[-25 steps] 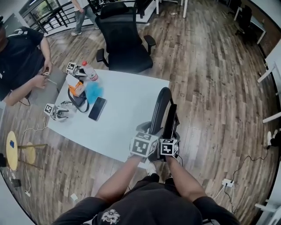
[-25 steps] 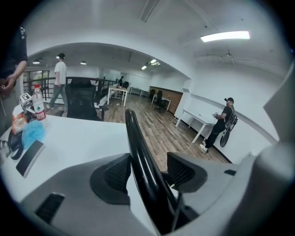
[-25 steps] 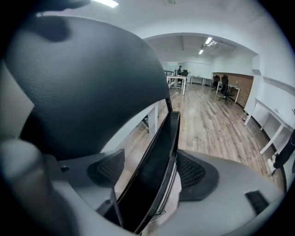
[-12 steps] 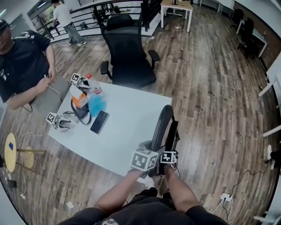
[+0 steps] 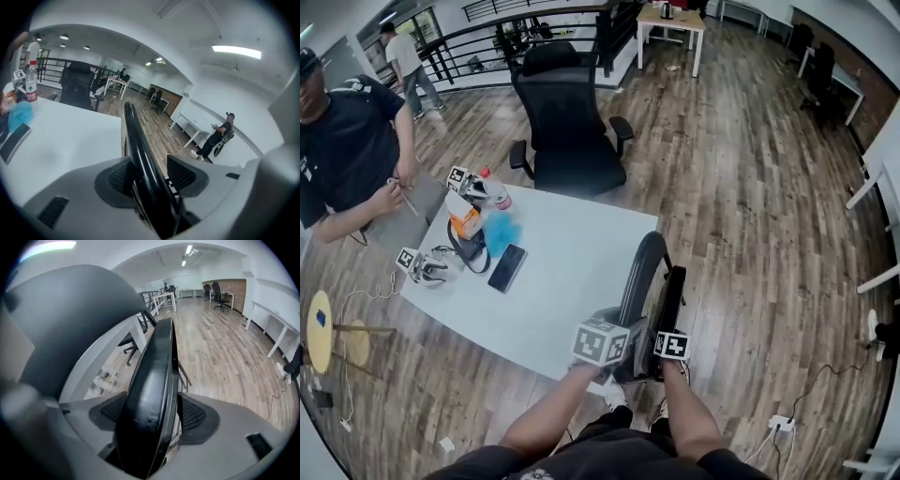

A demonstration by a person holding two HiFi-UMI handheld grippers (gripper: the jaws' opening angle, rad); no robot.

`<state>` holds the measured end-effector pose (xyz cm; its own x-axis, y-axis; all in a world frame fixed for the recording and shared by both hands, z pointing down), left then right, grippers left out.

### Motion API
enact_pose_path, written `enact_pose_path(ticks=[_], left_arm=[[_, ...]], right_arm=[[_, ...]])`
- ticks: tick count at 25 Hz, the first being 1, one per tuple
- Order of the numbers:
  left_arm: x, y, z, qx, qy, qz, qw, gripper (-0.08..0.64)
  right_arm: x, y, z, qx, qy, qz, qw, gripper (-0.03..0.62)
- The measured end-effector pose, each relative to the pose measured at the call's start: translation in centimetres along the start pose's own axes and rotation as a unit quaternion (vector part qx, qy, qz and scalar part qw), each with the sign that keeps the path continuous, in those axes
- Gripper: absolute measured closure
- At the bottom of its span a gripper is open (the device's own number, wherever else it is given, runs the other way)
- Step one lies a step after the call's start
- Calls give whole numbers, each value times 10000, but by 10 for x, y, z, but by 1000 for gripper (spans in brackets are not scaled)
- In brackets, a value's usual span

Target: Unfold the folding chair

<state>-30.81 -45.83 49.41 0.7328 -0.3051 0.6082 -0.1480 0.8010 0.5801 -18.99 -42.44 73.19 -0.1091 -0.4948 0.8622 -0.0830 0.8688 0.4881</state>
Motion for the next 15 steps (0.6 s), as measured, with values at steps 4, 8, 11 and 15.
enact_pose_path(ticks=[4, 8, 11, 15], left_arm=[[5, 0, -6, 102, -226, 68, 9997, 350], [15, 6, -5, 56, -490, 143, 9987, 350], [21, 10, -1, -68, -784, 100, 9968, 350], [40, 22, -8, -172, -999, 107, 9948, 350]], right_arm=[[-9, 7, -25, 43, -187, -147, 9997, 255], [-22, 18, -65, 119, -352, -311, 9988, 255], [-27, 30, -89, 358, -1041, -509, 9926, 256], [-37, 42, -115, 268, -2082, -598, 9759, 255]])
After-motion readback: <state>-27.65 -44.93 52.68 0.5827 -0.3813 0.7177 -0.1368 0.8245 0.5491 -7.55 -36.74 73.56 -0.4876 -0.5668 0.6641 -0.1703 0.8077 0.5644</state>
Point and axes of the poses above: the fingertips, and each gripper's own axes: x forward along the fingers, z to its left, y out of its underside, the point moved 2 cm from there along -x, backward along the fingers, and after that the axes turned 9 degrees about -x, right-handed, at the moved point
